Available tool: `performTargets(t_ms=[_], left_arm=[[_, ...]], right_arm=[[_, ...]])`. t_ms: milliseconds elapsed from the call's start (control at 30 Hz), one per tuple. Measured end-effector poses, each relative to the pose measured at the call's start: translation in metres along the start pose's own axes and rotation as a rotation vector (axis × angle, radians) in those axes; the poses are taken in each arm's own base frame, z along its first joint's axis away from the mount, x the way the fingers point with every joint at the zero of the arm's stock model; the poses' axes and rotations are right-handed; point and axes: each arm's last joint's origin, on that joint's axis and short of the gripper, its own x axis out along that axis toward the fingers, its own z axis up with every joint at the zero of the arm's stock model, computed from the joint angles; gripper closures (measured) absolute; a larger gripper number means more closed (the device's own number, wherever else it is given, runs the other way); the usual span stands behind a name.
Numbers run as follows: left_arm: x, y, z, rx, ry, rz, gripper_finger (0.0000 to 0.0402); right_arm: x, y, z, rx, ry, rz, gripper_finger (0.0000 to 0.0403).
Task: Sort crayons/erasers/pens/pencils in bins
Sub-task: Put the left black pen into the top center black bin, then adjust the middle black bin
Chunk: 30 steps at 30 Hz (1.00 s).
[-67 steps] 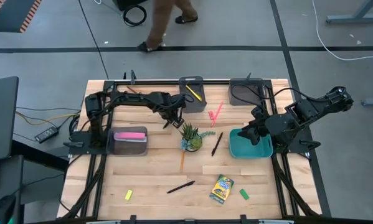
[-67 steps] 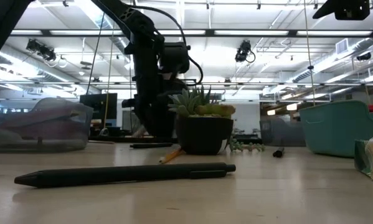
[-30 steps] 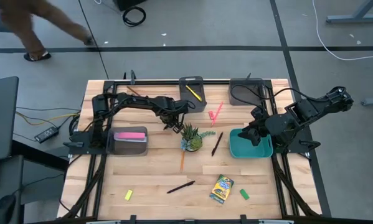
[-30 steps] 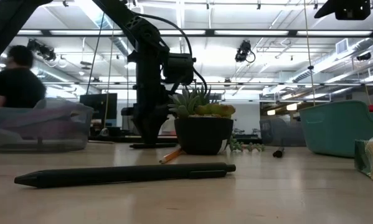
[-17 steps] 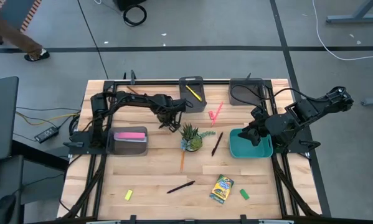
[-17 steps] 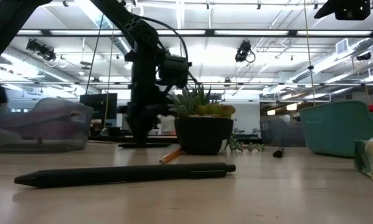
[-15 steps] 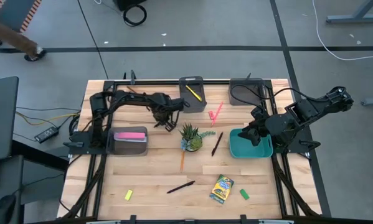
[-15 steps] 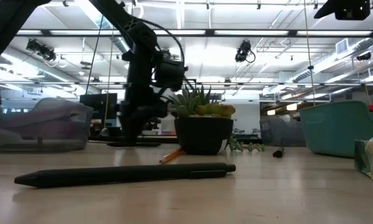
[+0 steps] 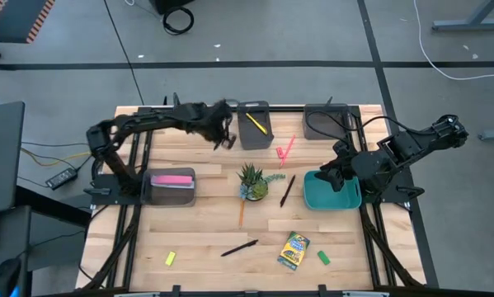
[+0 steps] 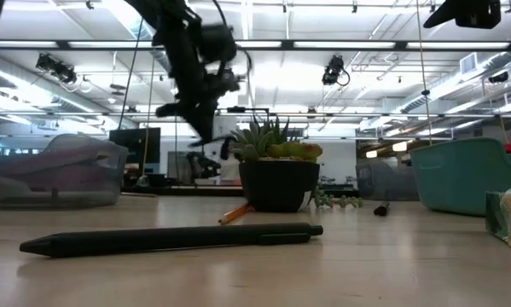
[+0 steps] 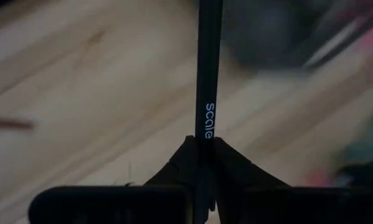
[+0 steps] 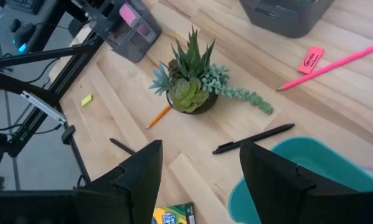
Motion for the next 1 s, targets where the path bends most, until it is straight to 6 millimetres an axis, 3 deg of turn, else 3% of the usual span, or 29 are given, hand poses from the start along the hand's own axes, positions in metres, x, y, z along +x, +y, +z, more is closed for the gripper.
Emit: performTargets(t_ms=[167,367,600,1000], left_arm=[[-0.012,-0.007,0.023,-0.198,-0.180,-0.200,0.0371],[0.004,-0.018,0.041,-0.342,-0.253,-0.376,0.0372],[0.035,-0.009,0.045,-0.423,-0.171,-0.356,0.0352],[0.040,0.009,0.057,-0.414,-0.187,-0.362,0.0306]], right_arm=[[0.000,0.000,0.000,0.002,-0.013,-0.006,0.0181],[0.000,0.000,0.001,0.028,-0.033,-0.015,0.0181],[0.000,-0.001,0.001,0.065,-0.035,-0.014,0.0181],[0.000,-0.001,0.002,0.116,-0.070,-0.028,0.0181]])
